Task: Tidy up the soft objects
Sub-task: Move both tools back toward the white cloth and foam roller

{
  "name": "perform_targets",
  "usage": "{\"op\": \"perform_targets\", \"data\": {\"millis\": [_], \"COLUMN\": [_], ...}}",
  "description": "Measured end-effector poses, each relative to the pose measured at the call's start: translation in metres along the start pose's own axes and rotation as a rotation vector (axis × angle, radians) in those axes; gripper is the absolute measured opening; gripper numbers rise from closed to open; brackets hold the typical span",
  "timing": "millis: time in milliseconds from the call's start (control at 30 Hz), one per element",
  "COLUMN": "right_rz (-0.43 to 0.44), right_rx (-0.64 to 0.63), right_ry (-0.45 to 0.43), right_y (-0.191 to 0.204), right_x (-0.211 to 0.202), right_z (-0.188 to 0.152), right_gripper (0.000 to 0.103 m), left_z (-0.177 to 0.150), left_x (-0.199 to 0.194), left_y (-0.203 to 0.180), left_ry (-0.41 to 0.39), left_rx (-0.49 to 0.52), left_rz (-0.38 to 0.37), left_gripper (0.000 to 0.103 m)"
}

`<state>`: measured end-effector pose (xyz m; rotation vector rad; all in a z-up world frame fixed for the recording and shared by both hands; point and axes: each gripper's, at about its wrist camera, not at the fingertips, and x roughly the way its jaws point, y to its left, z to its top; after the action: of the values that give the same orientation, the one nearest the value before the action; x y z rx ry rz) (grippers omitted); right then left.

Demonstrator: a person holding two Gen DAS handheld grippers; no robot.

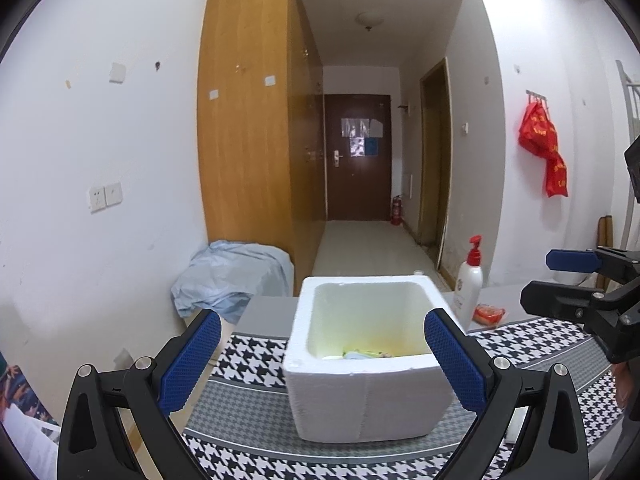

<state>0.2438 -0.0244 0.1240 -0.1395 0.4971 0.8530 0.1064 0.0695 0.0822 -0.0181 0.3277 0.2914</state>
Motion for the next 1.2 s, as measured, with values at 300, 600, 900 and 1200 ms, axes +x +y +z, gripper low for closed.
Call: {"op": "perform_targets", "data": {"millis": [300, 600, 900, 1200], "right_rz": [-0.027, -0.106, -0.155, -0.189], "right_rx": [-0.005, -0.014, 0.014, 0.04], "right_ry": [-0.047, -0.082, -0.103, -0.1], "right_y": [-0.009, -0.018, -0.03, -0.042], "right_x": [-0.036, -0.065, -0.084, -0.091], "right_z": [-0.013, -0.033, -0.054, -0.071], "right_gripper": [0.103, 0.103, 0.103, 0.103], "left_z": [0.003, -0.001, -0.012, -0.027], "left_x": [-0.014, -0.032, -0.039, -0.034], "left_y": [-0.03, -0.061, -0.075, -0.089], "left_ry": [-0.025, -0.085, -0.098, -0.071], "left_rx": [0.025, 0.067, 0.054, 0.069], "left_rz": [-0.05, -0.141, -0.197, -0.236], "left_gripper": [0.102, 0.102, 0.102, 0.102]}}
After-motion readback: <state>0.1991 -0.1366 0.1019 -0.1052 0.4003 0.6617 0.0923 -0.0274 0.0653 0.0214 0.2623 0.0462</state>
